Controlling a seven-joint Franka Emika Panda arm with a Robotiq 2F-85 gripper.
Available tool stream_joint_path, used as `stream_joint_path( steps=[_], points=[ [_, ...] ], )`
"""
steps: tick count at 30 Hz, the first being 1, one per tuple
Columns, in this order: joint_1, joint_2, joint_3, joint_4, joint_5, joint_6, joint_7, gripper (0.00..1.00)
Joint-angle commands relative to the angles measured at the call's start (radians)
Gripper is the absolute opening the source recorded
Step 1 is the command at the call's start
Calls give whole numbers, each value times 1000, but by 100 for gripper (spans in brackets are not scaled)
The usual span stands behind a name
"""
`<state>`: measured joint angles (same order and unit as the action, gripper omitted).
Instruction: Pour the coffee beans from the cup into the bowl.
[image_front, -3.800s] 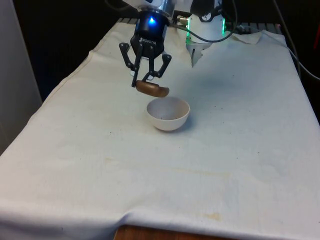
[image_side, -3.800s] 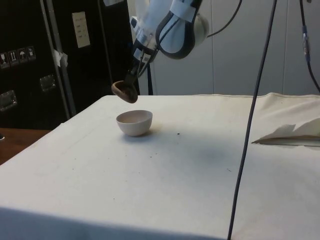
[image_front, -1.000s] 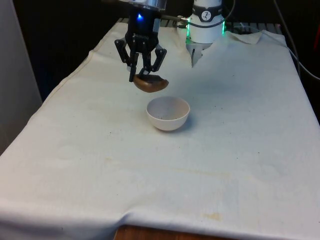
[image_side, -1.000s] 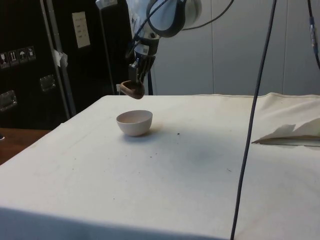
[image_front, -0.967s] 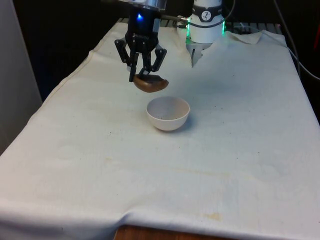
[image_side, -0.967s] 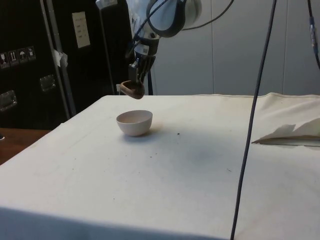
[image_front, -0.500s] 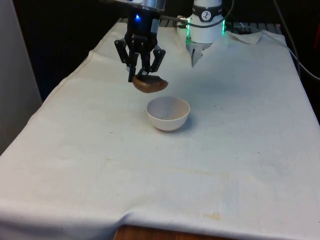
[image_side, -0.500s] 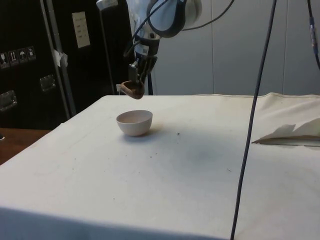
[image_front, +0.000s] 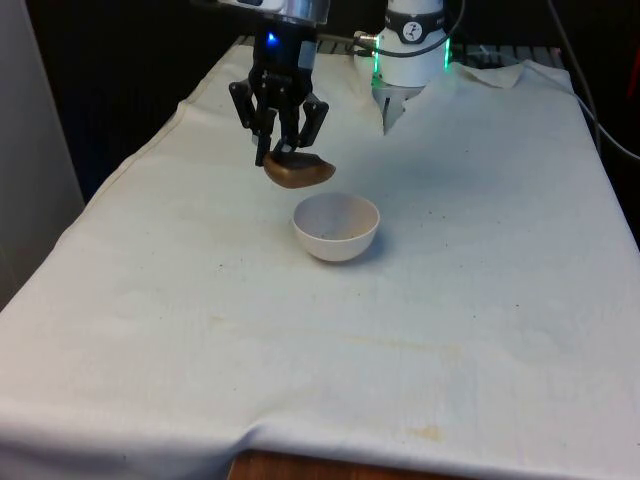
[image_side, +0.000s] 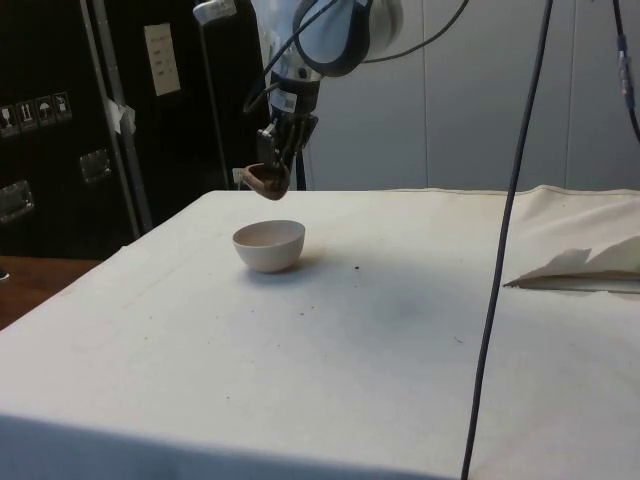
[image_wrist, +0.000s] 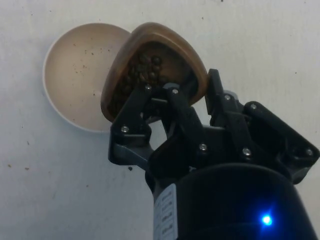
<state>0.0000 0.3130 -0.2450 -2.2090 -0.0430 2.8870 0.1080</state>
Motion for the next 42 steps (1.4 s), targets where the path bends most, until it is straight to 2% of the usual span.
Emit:
stream_joint_path(
  steps=[1,6,7,8,16,17,18,26,27,28,35,36,37,42],
  points=[
    [15,9,-26,9,-23,-7,29,5],
    [15,13,-27,13,-23,-11,56,5],
    [0,5,-1,5,0,-4,33,5],
    [16,14,-28,14,-23,-12,61,5],
    [17,20,-33,22,-27,-20,103,5],
    [0,10,-4,11,-1,-11,75,5],
    [17,20,-34,23,-28,-21,108,5],
    [19,32,-42,41,-36,-32,146,5],
    [1,22,-11,29,-6,-24,116,5],
    [20,34,-43,43,-36,-33,150,5],
    [22,47,-53,62,-53,-45,181,5],
    [1,36,-19,52,-22,-40,152,5],
    [22,48,-54,64,-58,-46,187,5],
    [24,53,-60,72,-89,-51,218,5]
  ],
)
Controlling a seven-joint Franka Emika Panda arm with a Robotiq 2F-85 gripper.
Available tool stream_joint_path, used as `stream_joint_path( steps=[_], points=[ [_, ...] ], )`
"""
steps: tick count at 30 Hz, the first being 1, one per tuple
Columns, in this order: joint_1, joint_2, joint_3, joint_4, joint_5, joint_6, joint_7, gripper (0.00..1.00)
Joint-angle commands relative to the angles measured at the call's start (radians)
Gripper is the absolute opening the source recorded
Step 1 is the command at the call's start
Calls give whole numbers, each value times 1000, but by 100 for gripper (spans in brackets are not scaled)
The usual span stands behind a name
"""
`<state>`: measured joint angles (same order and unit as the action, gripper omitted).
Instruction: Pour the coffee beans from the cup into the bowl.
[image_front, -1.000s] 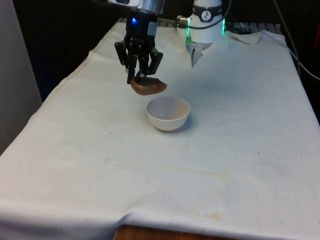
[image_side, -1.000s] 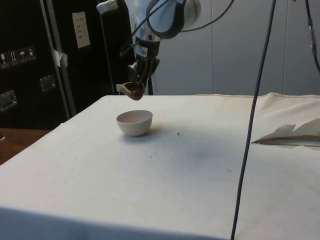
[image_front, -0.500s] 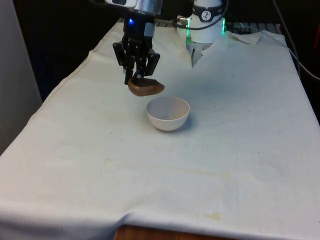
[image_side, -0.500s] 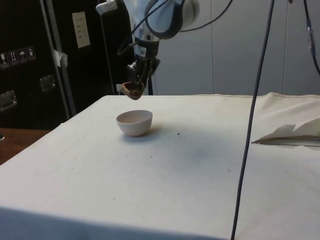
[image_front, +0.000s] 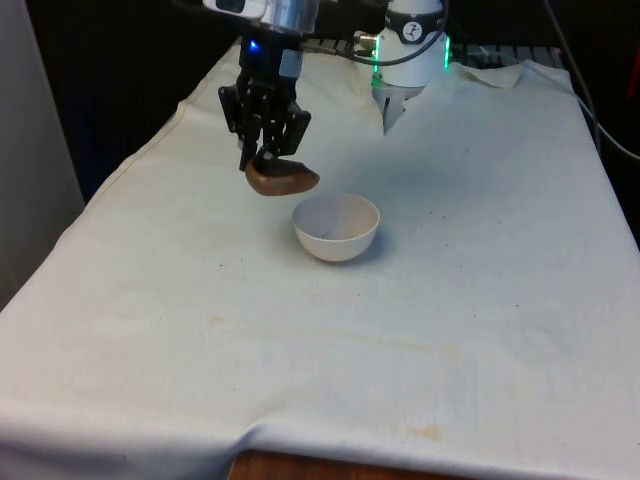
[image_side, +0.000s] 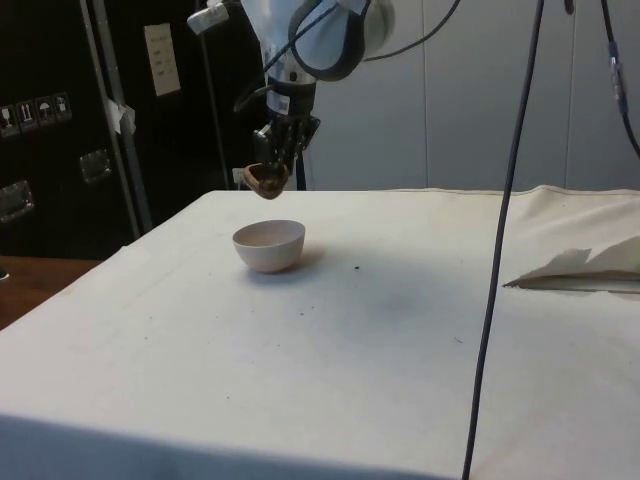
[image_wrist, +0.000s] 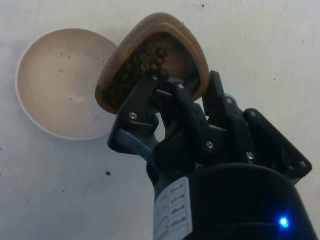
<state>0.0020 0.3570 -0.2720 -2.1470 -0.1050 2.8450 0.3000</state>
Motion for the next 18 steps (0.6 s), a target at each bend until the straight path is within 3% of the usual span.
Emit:
stream_joint_path(
  steps=[1,4,5,6,11,12,13,18],
  points=[
    [22,9,-34,10,-35,-9,32,5],
    [22,10,-39,11,-70,-7,58,5],
    [1,0,-5,0,-43,-1,34,5],
    [22,10,-40,12,-79,-7,65,5],
    [23,11,-48,14,-136,-4,111,5],
    [1,0,-14,1,-103,-1,80,5],
    [23,11,-50,14,-146,-3,119,5],
    [23,11,-56,17,-203,-1,170,5]
  ],
)
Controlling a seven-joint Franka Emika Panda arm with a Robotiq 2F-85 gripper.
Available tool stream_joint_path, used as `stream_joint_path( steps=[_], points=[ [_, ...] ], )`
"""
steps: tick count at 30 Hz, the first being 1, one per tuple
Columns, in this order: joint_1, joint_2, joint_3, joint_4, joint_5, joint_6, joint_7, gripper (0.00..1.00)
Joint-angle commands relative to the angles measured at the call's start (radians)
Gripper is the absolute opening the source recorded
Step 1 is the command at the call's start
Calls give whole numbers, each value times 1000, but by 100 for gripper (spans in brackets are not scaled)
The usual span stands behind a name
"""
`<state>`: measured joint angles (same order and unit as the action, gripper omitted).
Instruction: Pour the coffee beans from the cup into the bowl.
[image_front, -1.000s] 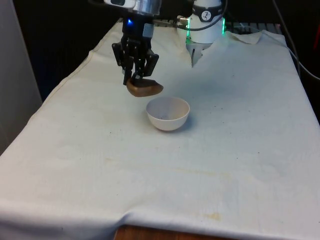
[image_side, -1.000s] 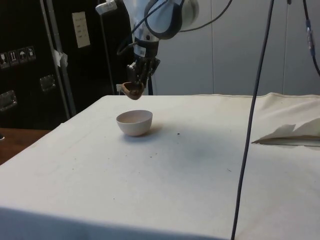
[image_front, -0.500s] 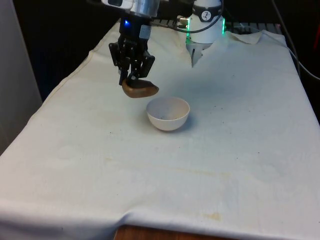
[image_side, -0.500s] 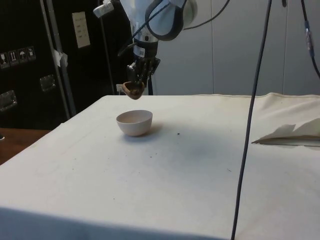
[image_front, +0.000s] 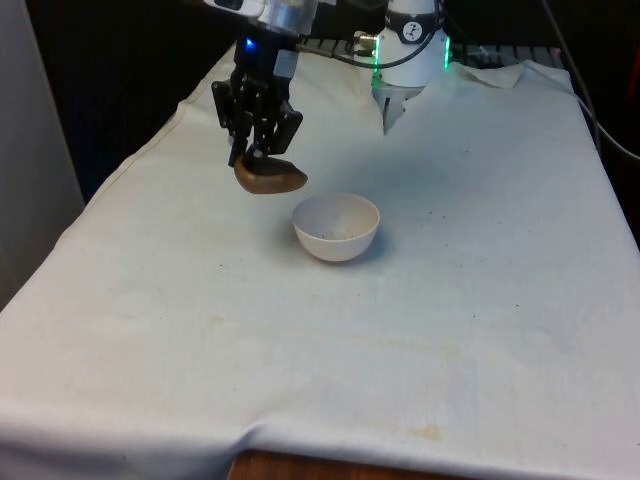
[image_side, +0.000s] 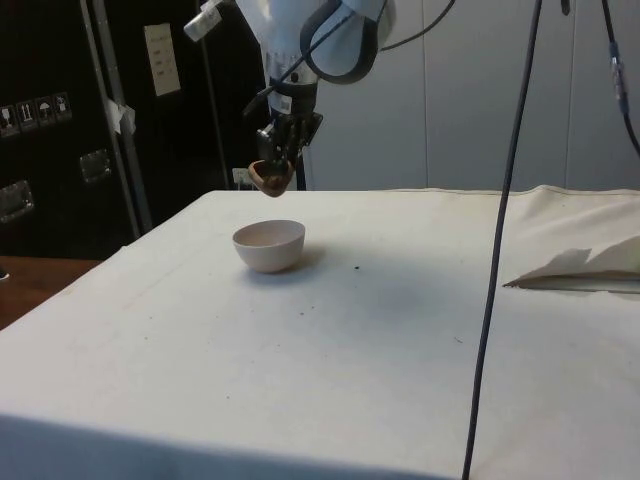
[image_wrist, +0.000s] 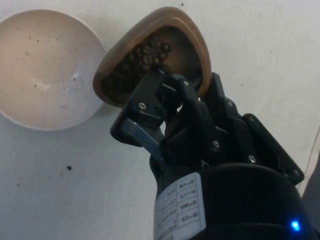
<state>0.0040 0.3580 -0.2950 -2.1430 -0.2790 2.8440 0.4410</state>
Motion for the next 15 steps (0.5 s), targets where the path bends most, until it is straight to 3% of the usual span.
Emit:
stream_joint_path(
  steps=[1,2,3,4,11,12,13,15],
  points=[
    [21,11,-35,13,-39,1,40,5],
    [20,11,-35,14,-48,2,49,5],
    [0,0,-3,0,-19,0,20,5],
    [20,11,-36,14,-56,3,59,5],
    [20,19,-46,21,-129,11,142,5],
    [0,11,-13,9,-102,4,115,5],
    [20,20,-47,22,-138,12,151,5],
    [20,21,-49,23,-153,13,168,5]
  ],
)
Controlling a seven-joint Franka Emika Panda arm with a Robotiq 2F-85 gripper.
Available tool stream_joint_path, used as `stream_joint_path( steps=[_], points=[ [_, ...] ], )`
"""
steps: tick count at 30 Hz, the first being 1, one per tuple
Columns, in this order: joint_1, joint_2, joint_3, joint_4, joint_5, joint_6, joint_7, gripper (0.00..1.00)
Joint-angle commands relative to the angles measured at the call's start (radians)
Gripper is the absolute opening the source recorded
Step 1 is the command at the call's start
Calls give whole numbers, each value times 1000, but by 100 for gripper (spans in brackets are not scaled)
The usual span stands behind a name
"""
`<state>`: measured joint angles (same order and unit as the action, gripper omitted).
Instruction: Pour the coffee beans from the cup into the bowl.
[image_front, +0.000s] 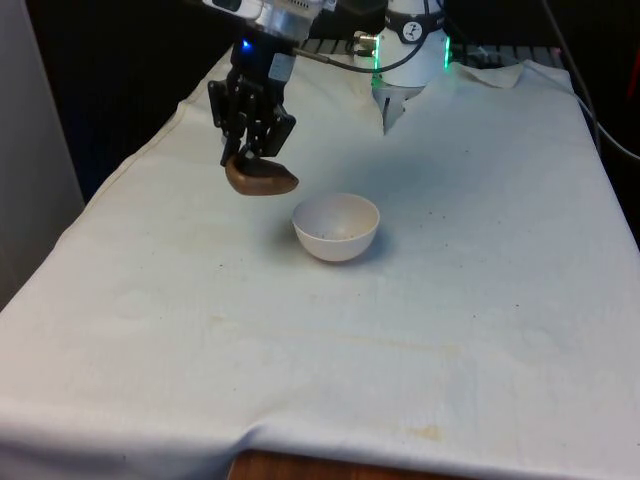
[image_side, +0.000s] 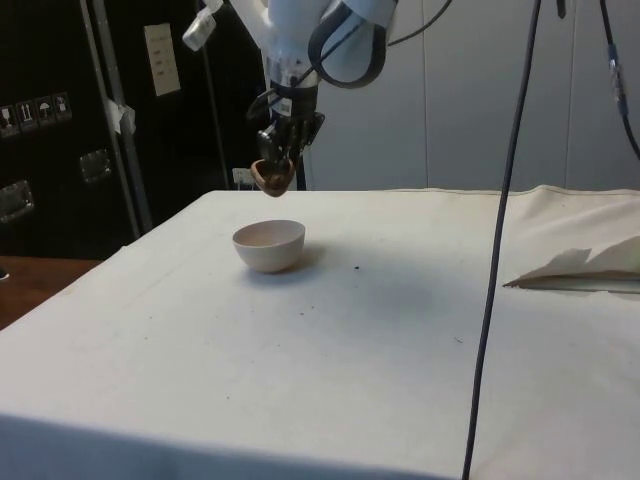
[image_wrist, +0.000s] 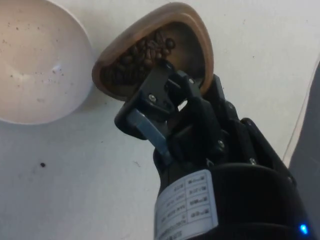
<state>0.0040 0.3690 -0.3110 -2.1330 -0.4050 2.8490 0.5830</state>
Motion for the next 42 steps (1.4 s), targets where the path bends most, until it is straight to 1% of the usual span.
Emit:
stream_joint_path(
  steps=[1,5,6,7,8,11,13,15,17,18,19,24,25,26,28,29,34,35,36,37,38,42],
  points=[
    [20,11,-34,14,-36,8,35,5],
    [20,13,-37,17,-68,8,70,5],
    [20,14,-38,19,-85,7,88,5],
    [0,3,-6,4,-52,0,55,5],
    [20,13,-38,19,-93,6,97,5],
    [21,11,-36,20,-114,3,124,5],
    [24,8,-35,19,-134,3,149,5],
    [24,7,-34,18,-142,2,159,5],
    [29,3,-33,15,-163,3,184,5],
    [10,5,-8,10,-137,0,157,5],
    [30,2,-33,15,-171,3,193,5],
    [37,-5,-33,11,-227,7,252,5],
    [19,-1,-7,7,-201,0,226,5],
    [38,-6,-33,10,-237,7,263,5],
    [40,-8,-33,8,-259,8,286,5],
    [41,-11,-32,5,-279,8,308,5],
    [46,-18,-34,-1,-345,8,367,5],
    [27,-15,-7,-8,-318,0,343,5],
    [46,-20,-34,-3,-359,7,380,5],
    [47,-22,-34,-5,-374,6,393,5],
    [47,-26,-33,-8,-405,4,420,5],
    [48,-33,-31,-14,-468,0,476,5]
  ],
)
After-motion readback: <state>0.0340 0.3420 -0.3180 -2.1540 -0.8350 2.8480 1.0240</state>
